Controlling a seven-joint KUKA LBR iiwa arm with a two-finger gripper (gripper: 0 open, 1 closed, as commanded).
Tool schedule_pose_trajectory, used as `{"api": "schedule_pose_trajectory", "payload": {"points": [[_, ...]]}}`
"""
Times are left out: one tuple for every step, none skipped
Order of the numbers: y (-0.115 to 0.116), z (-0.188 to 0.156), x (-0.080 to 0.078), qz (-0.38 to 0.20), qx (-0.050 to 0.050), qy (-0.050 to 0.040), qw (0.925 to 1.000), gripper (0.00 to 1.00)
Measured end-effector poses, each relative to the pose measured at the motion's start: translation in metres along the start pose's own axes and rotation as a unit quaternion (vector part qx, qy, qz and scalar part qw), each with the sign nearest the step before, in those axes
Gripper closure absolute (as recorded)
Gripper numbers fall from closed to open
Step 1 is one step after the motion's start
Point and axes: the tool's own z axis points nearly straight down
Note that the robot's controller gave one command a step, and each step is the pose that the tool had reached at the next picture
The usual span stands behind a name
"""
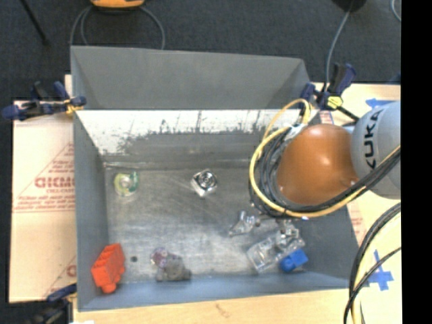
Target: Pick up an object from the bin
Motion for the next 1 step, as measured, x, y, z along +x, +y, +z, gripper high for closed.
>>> {"api": "schedule_pose_trajectory", "payload": {"points": [[-0.0008, 0.0019, 0.0042, 0.004, -0.002, 0.0025, 1.0000, 1.00]]}}
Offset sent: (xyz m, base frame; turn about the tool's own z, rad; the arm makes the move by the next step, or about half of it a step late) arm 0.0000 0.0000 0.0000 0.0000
